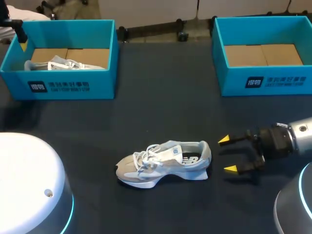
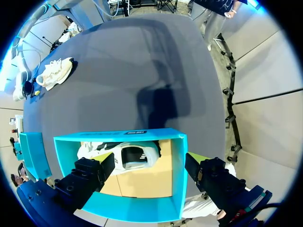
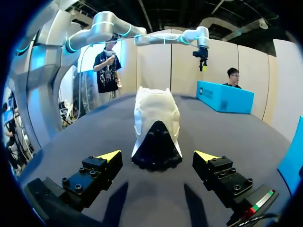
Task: Take the shoe out of the shoebox, open the shoe tongue, remove and reinsert the insole, then place the shoe into the shoebox
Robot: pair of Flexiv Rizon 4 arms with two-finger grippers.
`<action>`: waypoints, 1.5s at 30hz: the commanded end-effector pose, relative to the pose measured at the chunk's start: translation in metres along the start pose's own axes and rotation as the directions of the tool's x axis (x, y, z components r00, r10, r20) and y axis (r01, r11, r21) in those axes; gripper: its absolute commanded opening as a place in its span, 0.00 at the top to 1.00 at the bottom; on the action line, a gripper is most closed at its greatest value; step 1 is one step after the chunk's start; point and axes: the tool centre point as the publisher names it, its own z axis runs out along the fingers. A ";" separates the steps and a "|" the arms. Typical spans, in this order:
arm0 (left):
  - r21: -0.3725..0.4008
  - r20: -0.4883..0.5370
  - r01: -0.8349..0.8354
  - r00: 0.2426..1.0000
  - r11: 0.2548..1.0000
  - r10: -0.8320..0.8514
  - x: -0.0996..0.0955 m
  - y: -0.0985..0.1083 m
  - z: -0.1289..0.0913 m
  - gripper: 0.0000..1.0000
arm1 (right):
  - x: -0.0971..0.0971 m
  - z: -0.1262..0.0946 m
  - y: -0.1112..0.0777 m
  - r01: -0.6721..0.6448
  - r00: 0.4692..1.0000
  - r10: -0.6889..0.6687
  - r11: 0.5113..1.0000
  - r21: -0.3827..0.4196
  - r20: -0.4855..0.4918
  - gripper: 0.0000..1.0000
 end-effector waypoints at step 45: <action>0.000 -0.003 -0.001 1.000 1.000 0.001 0.000 0.000 -0.001 0.00 | 0.005 0.074 0.023 0.035 0.998 -0.037 0.999 -0.041 -0.051 0.00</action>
